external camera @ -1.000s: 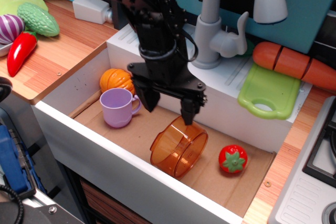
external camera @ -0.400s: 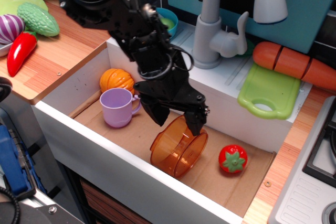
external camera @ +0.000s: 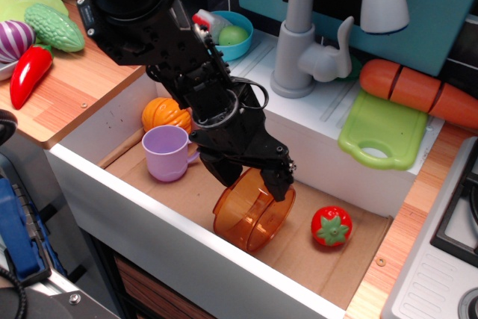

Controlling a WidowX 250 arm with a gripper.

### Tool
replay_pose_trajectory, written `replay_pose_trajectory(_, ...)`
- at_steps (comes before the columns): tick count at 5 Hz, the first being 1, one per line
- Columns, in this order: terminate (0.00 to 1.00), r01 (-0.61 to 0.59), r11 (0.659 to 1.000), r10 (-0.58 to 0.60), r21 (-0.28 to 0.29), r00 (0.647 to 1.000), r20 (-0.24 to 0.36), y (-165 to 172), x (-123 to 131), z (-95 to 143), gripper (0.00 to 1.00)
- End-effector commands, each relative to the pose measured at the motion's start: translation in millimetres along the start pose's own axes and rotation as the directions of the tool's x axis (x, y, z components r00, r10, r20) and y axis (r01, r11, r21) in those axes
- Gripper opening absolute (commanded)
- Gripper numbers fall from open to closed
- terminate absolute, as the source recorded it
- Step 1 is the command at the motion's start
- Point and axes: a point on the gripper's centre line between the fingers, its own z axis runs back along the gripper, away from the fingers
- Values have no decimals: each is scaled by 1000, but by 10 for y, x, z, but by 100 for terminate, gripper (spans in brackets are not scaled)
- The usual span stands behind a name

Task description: Flip orange pot upright in sink

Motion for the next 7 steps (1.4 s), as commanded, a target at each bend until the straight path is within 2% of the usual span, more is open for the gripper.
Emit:
replay_pose_trajectory(1, 0, -14, 1000, 14, -18, 1000, 22, -112, 34, -58, 0)
replay_pose_trajectory(3, 0, -16, 1000, 16, -16, 1000, 24, -186, 68, -84, 0)
replay_pose_trajectory(4, 0, 97, 984, -104, 148, 994, 40, -133, 80, 0, 0)
replay_pose_trajectory(5, 0, 167, 951, -183, 260, 983, 35, -127, 70, 44, 0)
replay_pose_trajectory(6, 0, 214, 915, -238, 343, 971, 30, -185, 24, 52, 100)
replay_pose_trajectory(7, 100, 214, 915, -238, 343, 971, 30, -185, 24, 52, 100)
